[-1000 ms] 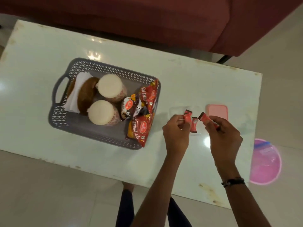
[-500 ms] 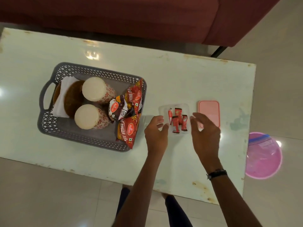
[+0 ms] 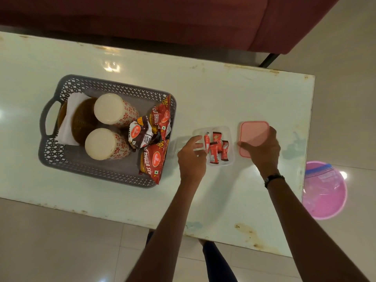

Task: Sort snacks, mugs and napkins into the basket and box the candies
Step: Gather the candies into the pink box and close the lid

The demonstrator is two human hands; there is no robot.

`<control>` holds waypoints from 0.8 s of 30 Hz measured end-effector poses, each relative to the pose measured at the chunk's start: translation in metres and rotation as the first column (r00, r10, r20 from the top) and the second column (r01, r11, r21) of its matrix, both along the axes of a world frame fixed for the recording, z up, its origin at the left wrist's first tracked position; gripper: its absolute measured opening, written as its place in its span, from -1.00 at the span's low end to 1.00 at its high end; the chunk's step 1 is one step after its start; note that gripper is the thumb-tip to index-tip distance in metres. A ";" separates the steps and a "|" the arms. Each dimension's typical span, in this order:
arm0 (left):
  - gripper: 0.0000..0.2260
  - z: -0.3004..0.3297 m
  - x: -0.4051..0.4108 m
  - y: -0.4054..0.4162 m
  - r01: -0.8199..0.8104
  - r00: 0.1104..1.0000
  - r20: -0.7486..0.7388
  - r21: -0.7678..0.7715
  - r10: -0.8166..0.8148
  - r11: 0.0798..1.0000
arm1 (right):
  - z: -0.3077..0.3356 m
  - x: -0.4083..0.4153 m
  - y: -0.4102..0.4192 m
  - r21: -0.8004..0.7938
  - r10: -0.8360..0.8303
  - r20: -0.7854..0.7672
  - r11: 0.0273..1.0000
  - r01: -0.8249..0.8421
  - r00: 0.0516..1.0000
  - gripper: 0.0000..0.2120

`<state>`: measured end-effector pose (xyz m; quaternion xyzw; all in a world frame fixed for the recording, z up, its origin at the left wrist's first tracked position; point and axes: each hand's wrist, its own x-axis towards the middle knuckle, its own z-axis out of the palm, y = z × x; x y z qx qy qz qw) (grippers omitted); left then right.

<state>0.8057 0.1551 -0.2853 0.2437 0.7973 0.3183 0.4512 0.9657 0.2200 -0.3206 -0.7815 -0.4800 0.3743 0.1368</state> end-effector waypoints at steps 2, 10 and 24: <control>-0.66 0.001 0.000 0.000 0.011 1.000 -0.006 0.008 -0.011 1.000 | 0.007 -0.002 -0.002 0.069 0.079 -0.071 0.995 -0.074 0.994 -0.30; -0.60 -0.004 0.000 0.000 0.056 0.998 -0.037 0.046 -0.054 0.997 | 0.014 -0.038 -0.047 0.256 0.348 -0.001 0.907 -0.336 0.938 -0.46; -0.57 -0.007 -0.008 0.000 0.077 0.995 0.059 0.035 -0.079 0.996 | -0.002 -0.071 -0.047 0.088 0.437 0.414 0.854 -0.513 0.799 -0.49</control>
